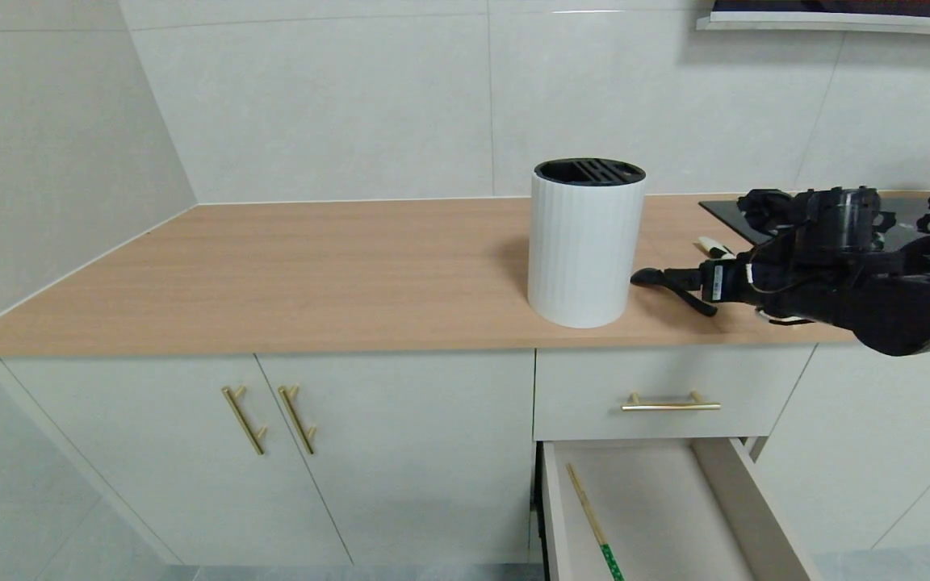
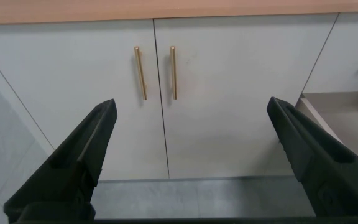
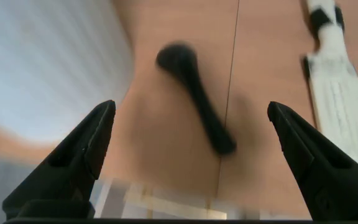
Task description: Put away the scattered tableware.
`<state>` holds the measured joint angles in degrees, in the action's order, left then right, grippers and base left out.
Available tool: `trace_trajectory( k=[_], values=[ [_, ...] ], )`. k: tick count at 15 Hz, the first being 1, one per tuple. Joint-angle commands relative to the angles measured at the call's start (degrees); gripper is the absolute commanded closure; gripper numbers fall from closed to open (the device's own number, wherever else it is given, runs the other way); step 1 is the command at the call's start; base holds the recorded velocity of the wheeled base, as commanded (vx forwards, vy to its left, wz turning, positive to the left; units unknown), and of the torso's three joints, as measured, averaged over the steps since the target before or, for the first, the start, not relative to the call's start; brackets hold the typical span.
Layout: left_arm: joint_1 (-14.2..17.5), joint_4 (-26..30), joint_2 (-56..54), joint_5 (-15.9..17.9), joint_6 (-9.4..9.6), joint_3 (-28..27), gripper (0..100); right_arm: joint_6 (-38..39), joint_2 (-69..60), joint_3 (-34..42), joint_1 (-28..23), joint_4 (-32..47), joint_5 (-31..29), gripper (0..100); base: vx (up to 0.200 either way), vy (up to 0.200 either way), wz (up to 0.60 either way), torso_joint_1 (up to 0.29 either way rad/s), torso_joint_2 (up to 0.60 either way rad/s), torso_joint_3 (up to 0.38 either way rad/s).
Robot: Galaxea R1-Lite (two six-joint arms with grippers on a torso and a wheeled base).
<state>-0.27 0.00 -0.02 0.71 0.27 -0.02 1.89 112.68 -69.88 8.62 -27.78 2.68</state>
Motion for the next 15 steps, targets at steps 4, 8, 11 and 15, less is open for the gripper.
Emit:
trace_trajectory(
  k=[4,8,11,15],
  values=[
    [0.0,0.0,0.0,0.0,0.0,0.0,0,0.0,7.1,-1.9,-0.7,-1.0,0.0,0,0.0,0.0,0.0,0.0,0.0,0.0],
    [0.0,0.0,0.0,0.0,0.0,0.0,0,0.0,7.2,-1.9,-0.7,-0.9,0.0,0,0.0,0.0,0.0,0.0,0.0,0.0],
    [0.0,0.0,0.0,0.0,0.0,0.0,0,0.0,7.1,-1.9,-0.7,-0.7,0.0,0,0.0,0.0,0.0,0.0,0.0,0.0],
    [0.0,0.0,0.0,0.0,0.0,0.0,0,0.0,6.9,-1.8,-0.6,-0.5,0.0,100,0.0,0.0,0.0,0.0,0.0,0.0]
  ],
)
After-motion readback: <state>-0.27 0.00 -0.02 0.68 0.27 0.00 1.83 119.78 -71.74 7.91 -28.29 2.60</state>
